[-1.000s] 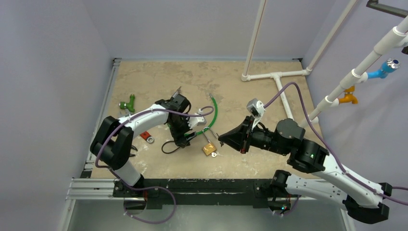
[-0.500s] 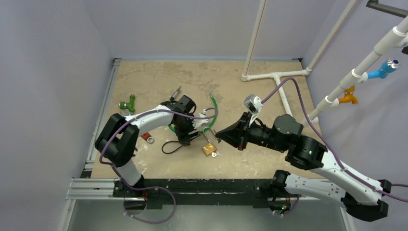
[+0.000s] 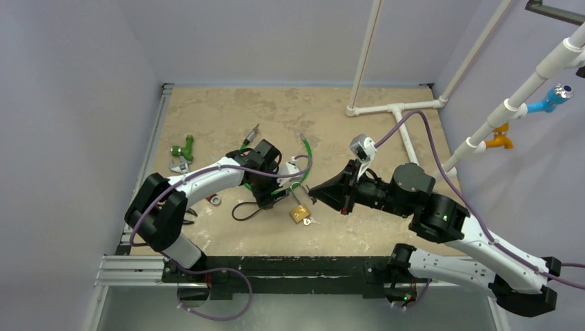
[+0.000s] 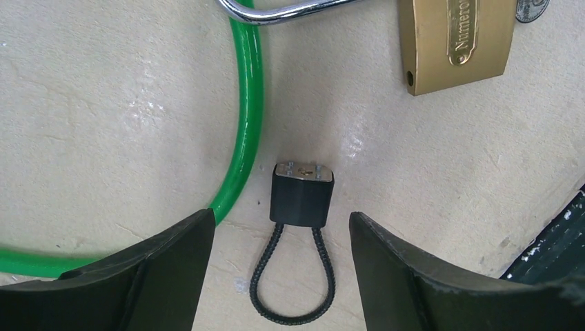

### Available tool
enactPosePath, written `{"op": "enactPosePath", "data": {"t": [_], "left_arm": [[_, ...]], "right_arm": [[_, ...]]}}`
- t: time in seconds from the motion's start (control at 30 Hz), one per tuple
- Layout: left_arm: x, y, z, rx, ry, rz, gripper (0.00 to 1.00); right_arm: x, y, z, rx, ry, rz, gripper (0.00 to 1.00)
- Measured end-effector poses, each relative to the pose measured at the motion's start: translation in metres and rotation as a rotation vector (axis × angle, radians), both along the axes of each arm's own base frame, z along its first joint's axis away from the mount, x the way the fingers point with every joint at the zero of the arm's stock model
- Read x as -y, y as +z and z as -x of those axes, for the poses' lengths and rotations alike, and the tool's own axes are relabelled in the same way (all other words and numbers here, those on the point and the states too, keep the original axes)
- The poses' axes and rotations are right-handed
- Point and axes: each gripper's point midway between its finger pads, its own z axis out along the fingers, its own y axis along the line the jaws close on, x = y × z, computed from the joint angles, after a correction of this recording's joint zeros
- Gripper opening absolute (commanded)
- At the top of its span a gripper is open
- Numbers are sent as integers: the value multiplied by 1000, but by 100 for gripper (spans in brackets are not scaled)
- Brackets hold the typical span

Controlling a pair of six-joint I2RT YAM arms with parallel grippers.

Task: Unlock with the key
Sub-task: Pick up the lock from the center of the board.

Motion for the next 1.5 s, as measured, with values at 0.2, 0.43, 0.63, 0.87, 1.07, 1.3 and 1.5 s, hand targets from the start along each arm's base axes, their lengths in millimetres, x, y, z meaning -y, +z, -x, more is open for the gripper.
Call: {"op": "enactPosePath", "data": {"t": [0.2, 0.43, 0.63, 0.87, 1.07, 1.3, 1.5], "left_arm": [[-2, -5, 3, -10, 8, -22, 69], [-1, -21, 15, -60, -11, -73, 69], [-1, -30, 15, -77, -8, -109, 67], [0, -31, 12, -67, -8, -111, 38], [0, -31, 14, -46, -30, -85, 12], [-8, 1, 31, 23, -87, -3, 0], [-14, 115, 47, 248, -212, 192, 0]], "right_arm": [[0, 0, 0, 0, 0, 1, 0], [0, 0, 0, 0, 0, 0, 0], [0, 4, 1, 5, 3, -8, 0], [0, 7, 1, 9, 4, -15, 0], [1, 12, 1, 16, 4, -24, 0], [3, 21, 2, 29, 4, -31, 0], [1, 43, 1, 58, 9, -49, 0]]}}
